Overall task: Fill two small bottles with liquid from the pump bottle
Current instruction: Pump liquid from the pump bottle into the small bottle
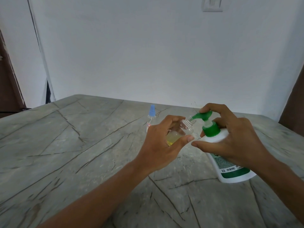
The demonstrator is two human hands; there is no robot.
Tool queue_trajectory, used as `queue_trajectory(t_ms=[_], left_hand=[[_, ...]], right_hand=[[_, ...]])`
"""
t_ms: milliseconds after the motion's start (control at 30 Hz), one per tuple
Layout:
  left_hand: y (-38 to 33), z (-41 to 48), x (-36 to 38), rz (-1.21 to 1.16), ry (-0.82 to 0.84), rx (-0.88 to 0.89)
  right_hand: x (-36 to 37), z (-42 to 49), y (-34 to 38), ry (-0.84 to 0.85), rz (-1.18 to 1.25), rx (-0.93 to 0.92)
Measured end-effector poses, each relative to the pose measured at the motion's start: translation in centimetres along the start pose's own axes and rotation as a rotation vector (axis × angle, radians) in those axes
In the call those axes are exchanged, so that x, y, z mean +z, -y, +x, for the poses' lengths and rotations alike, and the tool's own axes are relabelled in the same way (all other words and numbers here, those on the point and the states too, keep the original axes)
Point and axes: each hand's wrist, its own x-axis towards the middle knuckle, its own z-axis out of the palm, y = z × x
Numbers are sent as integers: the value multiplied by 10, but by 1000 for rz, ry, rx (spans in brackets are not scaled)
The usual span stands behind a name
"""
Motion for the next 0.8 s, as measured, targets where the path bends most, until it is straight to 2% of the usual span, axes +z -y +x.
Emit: queue_trajectory(t_ms=[800], left_hand=[[0, -1, 1, -20, 7, -4]], right_hand=[[-1, 2, 2, 6, -35, -36]])
